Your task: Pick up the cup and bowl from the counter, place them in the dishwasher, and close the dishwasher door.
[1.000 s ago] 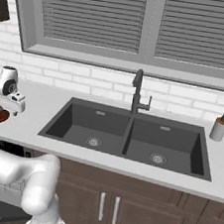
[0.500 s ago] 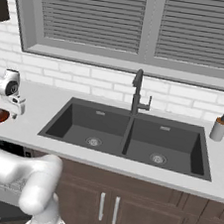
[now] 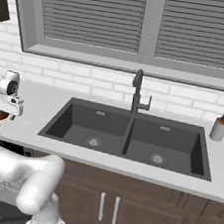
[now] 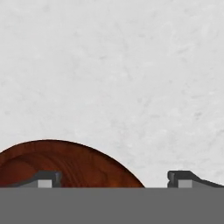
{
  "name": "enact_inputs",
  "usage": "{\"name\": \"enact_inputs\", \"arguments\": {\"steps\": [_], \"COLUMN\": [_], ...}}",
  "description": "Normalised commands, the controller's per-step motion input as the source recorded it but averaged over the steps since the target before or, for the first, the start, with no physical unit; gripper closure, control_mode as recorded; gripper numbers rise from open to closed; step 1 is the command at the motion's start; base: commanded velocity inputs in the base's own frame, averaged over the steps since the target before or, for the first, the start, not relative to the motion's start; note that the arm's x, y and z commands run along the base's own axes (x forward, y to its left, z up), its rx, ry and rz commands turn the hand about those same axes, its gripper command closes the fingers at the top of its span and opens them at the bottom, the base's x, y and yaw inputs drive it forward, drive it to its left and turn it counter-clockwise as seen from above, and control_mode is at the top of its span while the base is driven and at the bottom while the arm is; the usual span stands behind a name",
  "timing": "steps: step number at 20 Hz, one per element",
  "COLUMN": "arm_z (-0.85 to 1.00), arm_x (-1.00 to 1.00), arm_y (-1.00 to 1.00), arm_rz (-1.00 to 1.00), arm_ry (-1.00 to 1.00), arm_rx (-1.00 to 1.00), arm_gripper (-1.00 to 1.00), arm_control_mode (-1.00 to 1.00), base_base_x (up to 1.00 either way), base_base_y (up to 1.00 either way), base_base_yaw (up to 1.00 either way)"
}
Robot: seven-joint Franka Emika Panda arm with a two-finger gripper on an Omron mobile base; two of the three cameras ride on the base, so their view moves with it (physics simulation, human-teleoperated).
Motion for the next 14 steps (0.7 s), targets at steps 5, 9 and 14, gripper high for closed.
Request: {"name": "enact_inputs", "arguments": {"steps": [5, 9, 14], "arm_z": [-0.31, -0.10, 0.26], "arm_x": [0.00, 0.00, -0.34], "arm_y": [0.08, 0.01, -0.01], "arm_rz": [0.00, 0.00, -0.14], "arm_ry": [0.10, 0.04, 0.08], "arm_rx": [0.00, 0.00, 0.00], "arm_gripper": [1.00, 1.00, 1.00], "arm_control_mode": [-1.00, -1.00, -1.00], "base_base_x": [0.00, 0.00, 0.00], "base_base_y": [0.00, 0.00, 0.00], "base_base_yaw": [0.00, 0.00, 0.00]}}
